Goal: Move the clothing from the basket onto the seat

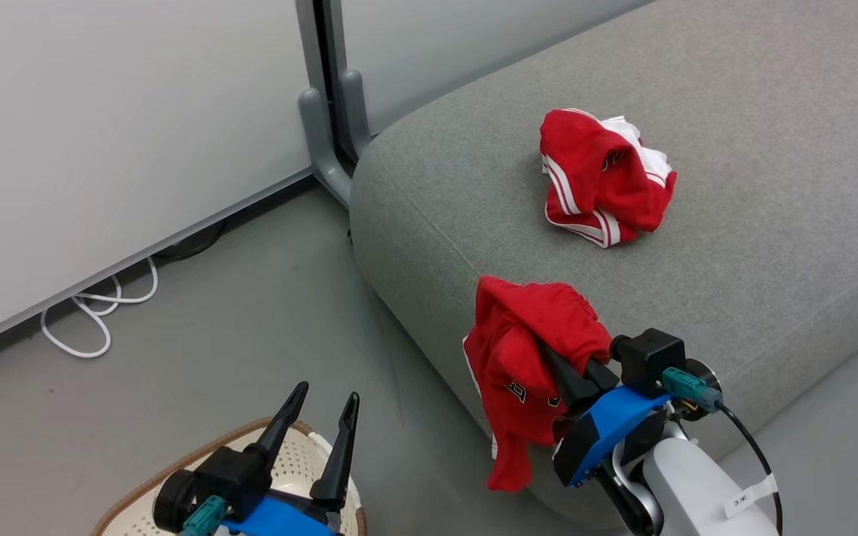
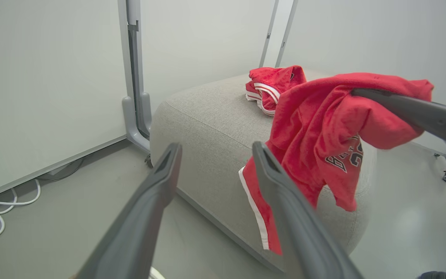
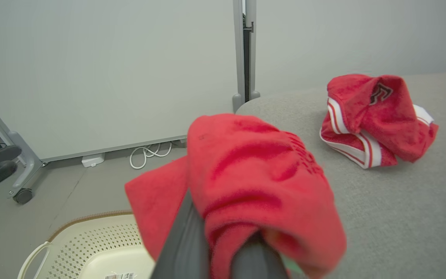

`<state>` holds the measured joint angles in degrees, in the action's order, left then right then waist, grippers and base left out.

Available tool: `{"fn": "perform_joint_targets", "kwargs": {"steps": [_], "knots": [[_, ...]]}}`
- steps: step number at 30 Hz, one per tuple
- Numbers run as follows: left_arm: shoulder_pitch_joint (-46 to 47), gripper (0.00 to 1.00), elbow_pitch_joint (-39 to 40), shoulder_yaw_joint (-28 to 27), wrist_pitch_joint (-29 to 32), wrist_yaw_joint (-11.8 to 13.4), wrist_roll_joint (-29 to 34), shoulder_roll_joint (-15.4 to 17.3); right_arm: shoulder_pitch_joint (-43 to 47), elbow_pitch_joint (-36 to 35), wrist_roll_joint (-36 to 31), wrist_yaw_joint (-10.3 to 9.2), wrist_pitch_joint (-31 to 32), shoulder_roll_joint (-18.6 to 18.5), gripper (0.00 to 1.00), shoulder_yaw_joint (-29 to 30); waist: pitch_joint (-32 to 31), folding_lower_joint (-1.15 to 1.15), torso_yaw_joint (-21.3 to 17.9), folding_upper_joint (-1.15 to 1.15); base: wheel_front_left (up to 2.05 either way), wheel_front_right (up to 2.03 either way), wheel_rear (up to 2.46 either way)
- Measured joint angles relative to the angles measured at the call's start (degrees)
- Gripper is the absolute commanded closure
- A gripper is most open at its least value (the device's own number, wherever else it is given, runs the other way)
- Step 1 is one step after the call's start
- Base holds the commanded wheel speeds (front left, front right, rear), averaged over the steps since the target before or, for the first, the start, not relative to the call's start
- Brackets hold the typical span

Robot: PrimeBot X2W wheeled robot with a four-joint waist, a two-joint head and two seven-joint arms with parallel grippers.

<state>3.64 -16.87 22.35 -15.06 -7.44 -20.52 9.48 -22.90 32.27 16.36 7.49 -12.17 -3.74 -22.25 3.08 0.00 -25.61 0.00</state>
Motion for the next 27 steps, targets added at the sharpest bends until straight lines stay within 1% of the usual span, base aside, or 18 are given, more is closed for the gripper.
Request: {"fn": "perform_joint_targets", "kwargs": {"steps": [4, 8, 18, 25, 27], "knots": [[0.26, 0.00, -0.01, 0.35, -0.01, 0.00, 0.03, 0.07, 0.00, 0.03, 0.01, 0.00, -0.04, 0.05, 1.00, 0.04, 0.54, 0.00, -1.67, 0.00, 0.00, 0.00, 0.00], [0.79, 0.00, -0.11, 0.77, -0.01, 0.00, 0.08, 0.22, 0.00, 0.10, 0.01, 0.00, -0.33, 0.09, 1.00, 0.02, 0.97, 0.00, -2.43, 0.00, 0.00, 0.00, 0.00], [1.38, 0.00, 0.12, 1.55, -0.01, 0.00, -0.08, 0.86, -0.21, 0.35, 0.27, 0.00, -0.59, 0.35, 1.00, 1.29, 1.83, 0.00, -1.71, 0.00, 0.00, 0.00, 0.00], [2.09, 0.00, 1.04, 1.86, -0.01, 0.00, -0.05, 1.78, -5.27, -0.80, 1.96, 0.00, -0.49, 0.31, 1.00, 3.43, 3.48, 0.00, -1.24, 0.00, 0.00, 0.00, 0.00], [2.25, 0.00, 1.35, 2.00, -0.01, 0.00, 0.03, 2.07, -7.84, -1.49, 2.54, 0.00, 0.12, -0.63, 1.00, 3.90, 4.09, 0.00, -1.10, 0.00, 0.00, 0.00, 0.00]]}}
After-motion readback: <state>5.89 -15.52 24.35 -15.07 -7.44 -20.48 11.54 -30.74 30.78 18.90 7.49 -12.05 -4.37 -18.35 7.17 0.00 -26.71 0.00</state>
